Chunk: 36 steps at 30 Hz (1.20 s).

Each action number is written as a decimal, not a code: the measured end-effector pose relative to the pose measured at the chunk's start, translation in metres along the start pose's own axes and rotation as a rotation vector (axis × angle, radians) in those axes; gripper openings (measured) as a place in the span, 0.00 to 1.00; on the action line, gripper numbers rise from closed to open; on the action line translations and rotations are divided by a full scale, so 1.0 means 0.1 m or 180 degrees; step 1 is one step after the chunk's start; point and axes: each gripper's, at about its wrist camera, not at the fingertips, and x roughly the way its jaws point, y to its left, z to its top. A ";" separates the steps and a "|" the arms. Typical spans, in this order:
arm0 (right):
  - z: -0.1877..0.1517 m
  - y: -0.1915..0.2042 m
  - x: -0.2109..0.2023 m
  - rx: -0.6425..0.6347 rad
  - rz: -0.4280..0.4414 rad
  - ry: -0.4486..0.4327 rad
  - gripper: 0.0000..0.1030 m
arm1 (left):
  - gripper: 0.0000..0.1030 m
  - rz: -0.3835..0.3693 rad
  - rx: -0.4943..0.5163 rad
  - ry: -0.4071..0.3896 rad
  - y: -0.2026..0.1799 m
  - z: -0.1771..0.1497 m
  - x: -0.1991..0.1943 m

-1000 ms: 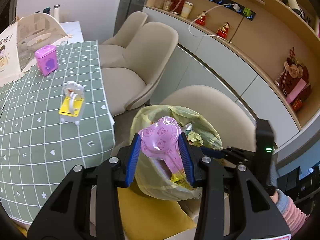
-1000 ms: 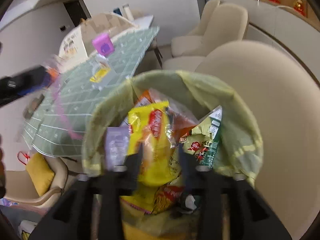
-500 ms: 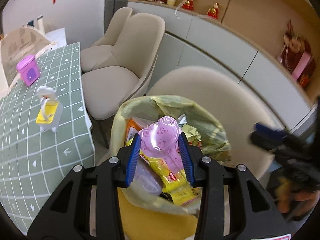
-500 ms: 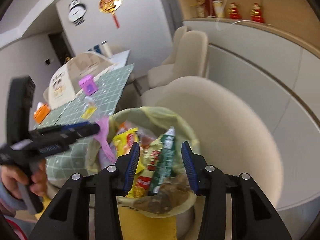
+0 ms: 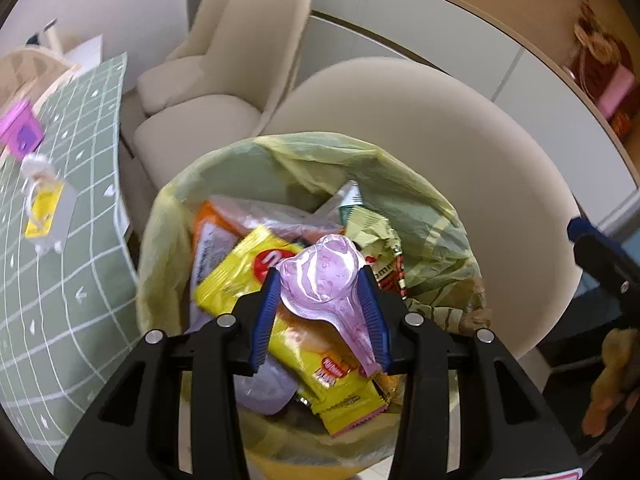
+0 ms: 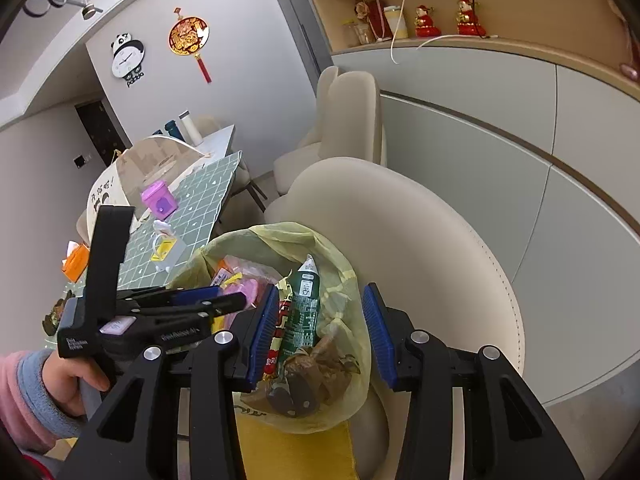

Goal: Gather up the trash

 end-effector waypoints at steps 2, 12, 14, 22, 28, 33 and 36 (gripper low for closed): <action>0.00 -0.01 0.04 0.0023 0.0054 0.0033 0.40 | 0.47 -0.0024 -0.0158 0.0030 0.07 -0.04 -0.05; -0.06 0.28 0.11 -0.0088 0.0224 0.0108 0.40 | 0.66 0.0355 -0.0389 -0.0469 0.18 -0.27 -0.71; -0.10 0.37 0.10 -0.0118 0.0228 0.0113 0.40 | 0.66 0.0467 -0.0406 -0.0547 0.20 -0.35 -0.86; -0.38 0.97 -0.16 -0.0344 0.0303 0.0058 0.40 | 0.66 0.0800 -0.0627 -0.0699 0.48 -0.94 -1.53; -0.80 1.63 -0.56 -0.0786 0.0191 -0.0140 0.40 | 0.66 0.1072 -0.0551 -0.0856 0.59 -1.50 -2.07; -1.15 2.08 -0.85 -0.0958 0.0091 -0.0247 0.40 | 0.66 0.1008 -0.0542 -0.0937 0.62 -1.99 -2.40; -1.36 2.30 -1.00 -0.1017 0.0045 -0.0257 0.40 | 0.66 0.1170 -0.0478 -0.1074 0.61 -2.24 -2.57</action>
